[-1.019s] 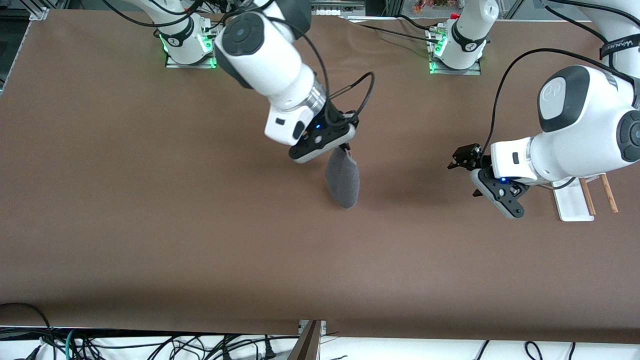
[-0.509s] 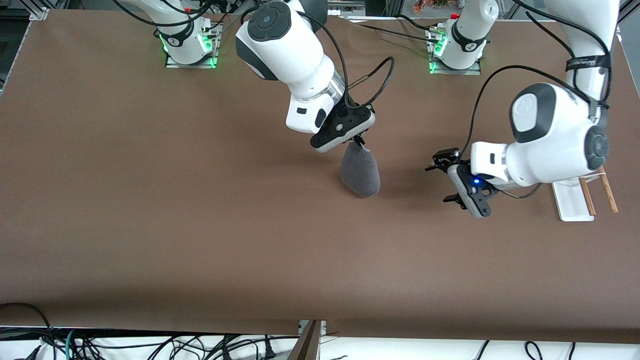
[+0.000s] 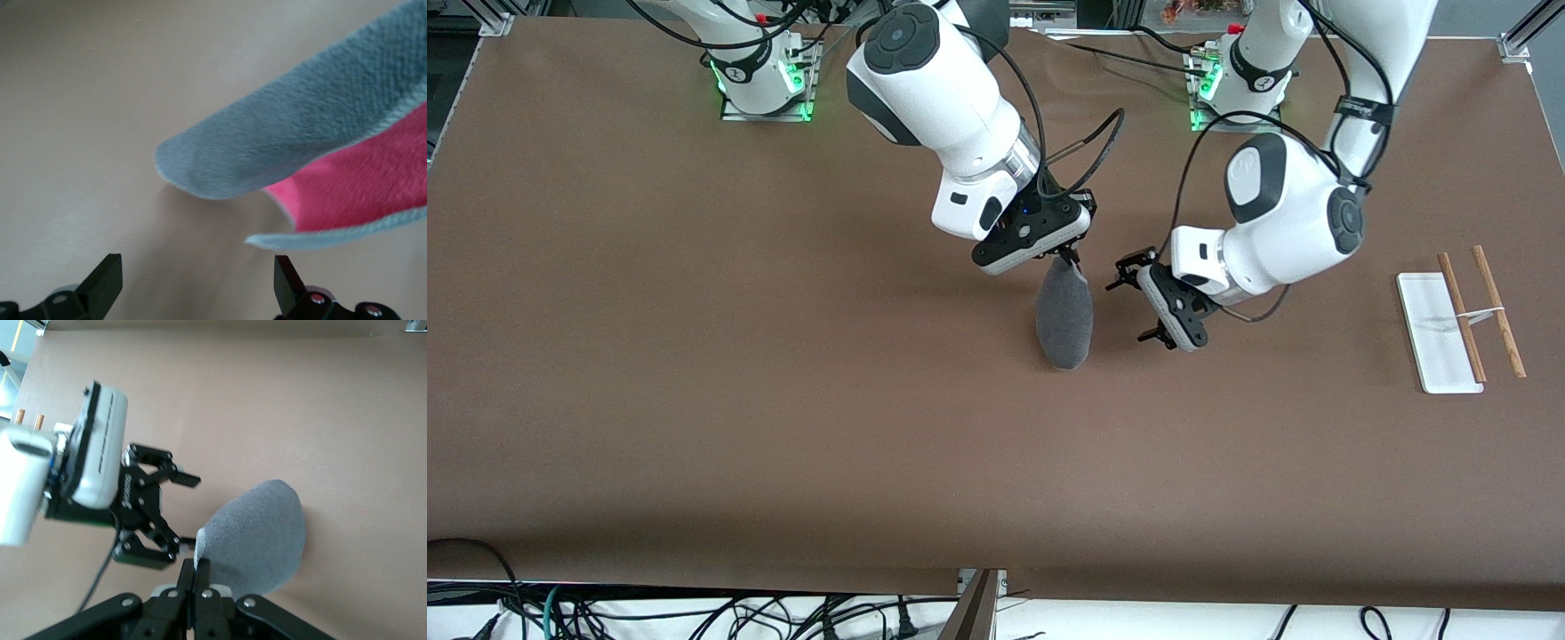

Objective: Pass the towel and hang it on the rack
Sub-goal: 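Close the left gripper on the hanging towel beside the right gripper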

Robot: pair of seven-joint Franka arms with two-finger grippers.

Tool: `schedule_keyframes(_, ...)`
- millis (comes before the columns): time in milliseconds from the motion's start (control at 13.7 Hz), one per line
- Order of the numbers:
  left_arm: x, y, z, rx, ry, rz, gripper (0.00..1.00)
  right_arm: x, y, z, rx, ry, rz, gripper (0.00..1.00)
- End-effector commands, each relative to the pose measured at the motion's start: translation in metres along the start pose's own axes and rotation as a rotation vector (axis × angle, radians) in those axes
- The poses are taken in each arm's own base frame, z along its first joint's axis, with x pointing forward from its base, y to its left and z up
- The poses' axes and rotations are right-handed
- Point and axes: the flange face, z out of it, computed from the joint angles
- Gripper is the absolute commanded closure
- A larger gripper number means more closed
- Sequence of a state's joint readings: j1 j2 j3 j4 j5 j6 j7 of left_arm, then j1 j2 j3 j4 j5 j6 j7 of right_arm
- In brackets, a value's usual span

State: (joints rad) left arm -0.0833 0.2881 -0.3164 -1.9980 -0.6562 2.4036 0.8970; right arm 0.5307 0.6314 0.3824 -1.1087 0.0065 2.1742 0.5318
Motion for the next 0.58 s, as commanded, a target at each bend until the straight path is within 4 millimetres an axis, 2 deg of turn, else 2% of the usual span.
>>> schedule_keyframes(0, -0.006, 0.025, -0.006, -0.012, 0.034, 0.051, 0.0, 0.004, -0.005, -0.004, 0.004, 0.02, 0.013, 1.0)
schedule_keyframes(218, -0.005, 0.054, 0.013, -0.056, 0.03, 0.187, 0.03, 0.005, -0.004, -0.004, 0.004, 0.02, 0.013, 1.0)
schedule_keyframes(509, -0.005, 0.056, 0.017, -0.07, 0.05, 0.356, 0.06, 0.005, -0.004, -0.004, 0.004, 0.02, 0.013, 1.0)
